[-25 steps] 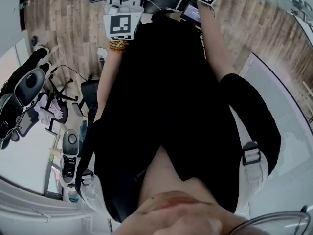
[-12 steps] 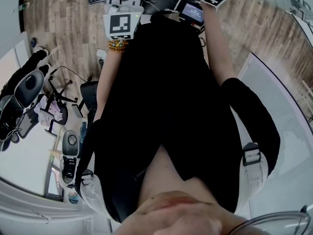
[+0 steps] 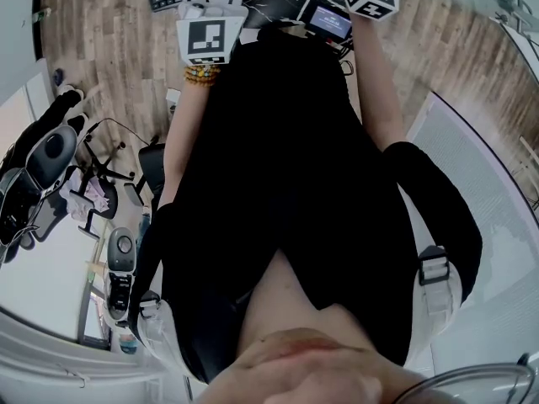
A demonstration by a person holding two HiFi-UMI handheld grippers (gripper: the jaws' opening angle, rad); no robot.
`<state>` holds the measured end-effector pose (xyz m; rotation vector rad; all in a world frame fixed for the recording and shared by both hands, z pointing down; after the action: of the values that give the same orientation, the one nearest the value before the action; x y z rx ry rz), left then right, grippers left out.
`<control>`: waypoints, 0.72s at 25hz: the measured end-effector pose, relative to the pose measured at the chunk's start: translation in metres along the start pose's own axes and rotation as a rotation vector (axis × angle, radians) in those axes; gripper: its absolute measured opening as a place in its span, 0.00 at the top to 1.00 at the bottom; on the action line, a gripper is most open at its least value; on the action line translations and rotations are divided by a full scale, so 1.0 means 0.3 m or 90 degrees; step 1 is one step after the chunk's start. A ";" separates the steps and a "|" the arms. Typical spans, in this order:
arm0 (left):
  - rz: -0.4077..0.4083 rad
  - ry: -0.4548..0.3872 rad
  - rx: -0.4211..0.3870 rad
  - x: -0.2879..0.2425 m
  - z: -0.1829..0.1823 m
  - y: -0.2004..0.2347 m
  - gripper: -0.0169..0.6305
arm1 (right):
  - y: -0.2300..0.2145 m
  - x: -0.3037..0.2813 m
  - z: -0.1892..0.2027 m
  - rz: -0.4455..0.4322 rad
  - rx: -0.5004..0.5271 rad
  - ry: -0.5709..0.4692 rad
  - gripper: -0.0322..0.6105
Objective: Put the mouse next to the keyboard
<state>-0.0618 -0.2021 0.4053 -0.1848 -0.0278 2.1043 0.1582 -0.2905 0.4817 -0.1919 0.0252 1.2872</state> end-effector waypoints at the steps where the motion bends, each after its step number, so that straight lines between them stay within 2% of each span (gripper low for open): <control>1: 0.001 -0.005 -0.002 -0.007 -0.008 -0.002 0.95 | 0.008 0.005 -0.031 -0.005 0.008 -0.014 0.72; 6: 0.006 -0.012 0.006 -0.040 -0.028 -0.010 0.95 | 0.059 0.039 -0.177 -0.029 0.040 -0.071 0.74; 12: 0.016 -0.048 -0.007 -0.030 -0.105 -0.027 0.95 | 0.133 0.123 -0.317 -0.042 0.058 -0.126 0.77; 18: 0.017 -0.065 -0.012 -0.049 -0.150 -0.029 0.95 | 0.178 0.146 -0.351 -0.047 0.107 -0.134 0.82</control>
<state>-0.0406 -0.2127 0.3634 -0.0902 -0.1072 2.1391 0.1289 -0.2511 0.3657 0.0864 -0.0534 1.2203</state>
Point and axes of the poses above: the fingertips, and each gripper's own axes: x backward along the fingers, y to its left, z out of its underside, the point moved 1 cm from there along x, backward along the fingers
